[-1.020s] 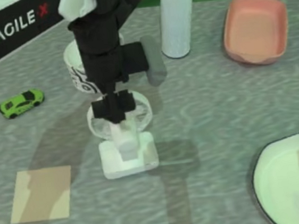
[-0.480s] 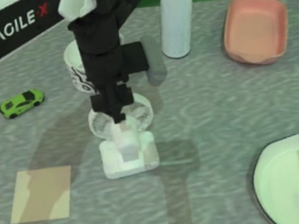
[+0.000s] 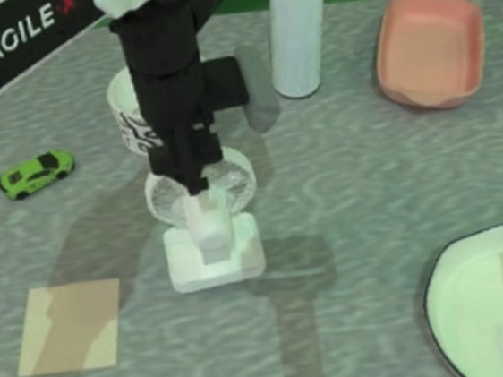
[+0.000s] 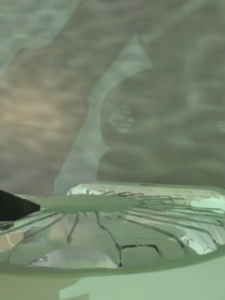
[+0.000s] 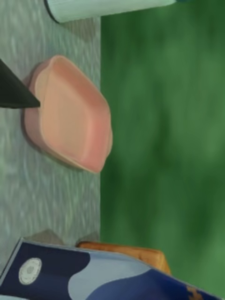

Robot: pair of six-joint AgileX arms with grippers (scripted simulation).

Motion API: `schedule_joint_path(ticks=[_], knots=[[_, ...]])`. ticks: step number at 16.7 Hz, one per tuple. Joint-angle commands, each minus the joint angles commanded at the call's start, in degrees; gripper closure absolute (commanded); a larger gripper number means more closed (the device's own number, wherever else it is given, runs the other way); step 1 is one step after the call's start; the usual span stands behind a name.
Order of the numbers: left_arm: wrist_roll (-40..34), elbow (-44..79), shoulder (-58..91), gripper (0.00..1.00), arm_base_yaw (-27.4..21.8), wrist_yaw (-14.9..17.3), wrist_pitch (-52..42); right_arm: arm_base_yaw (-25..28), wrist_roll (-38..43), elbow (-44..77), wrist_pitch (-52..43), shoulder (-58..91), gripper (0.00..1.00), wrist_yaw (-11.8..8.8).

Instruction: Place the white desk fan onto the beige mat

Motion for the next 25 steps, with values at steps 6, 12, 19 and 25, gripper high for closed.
schedule_joint_path(ticks=[6,12,19,25], knots=[[-0.2,8.6,0.5,1.00,0.8,0.1,-7.8,0.0,0.0,0.0,0.0,0.0,0.00,0.0],[-1.8,7.8,0.0,1.00,0.6,-0.3,-8.2,0.0,0.0,0.0,0.0,0.0,0.00,0.0],[-26.7,0.7,-4.3,1.00,2.4,-3.6,-12.3,0.0,0.0,0.0,0.0,0.0,0.00,0.0],[-68.0,-8.6,-13.0,1.00,6.0,-5.7,-12.9,0.0,0.0,0.0,0.0,0.0,0.00,0.0]])
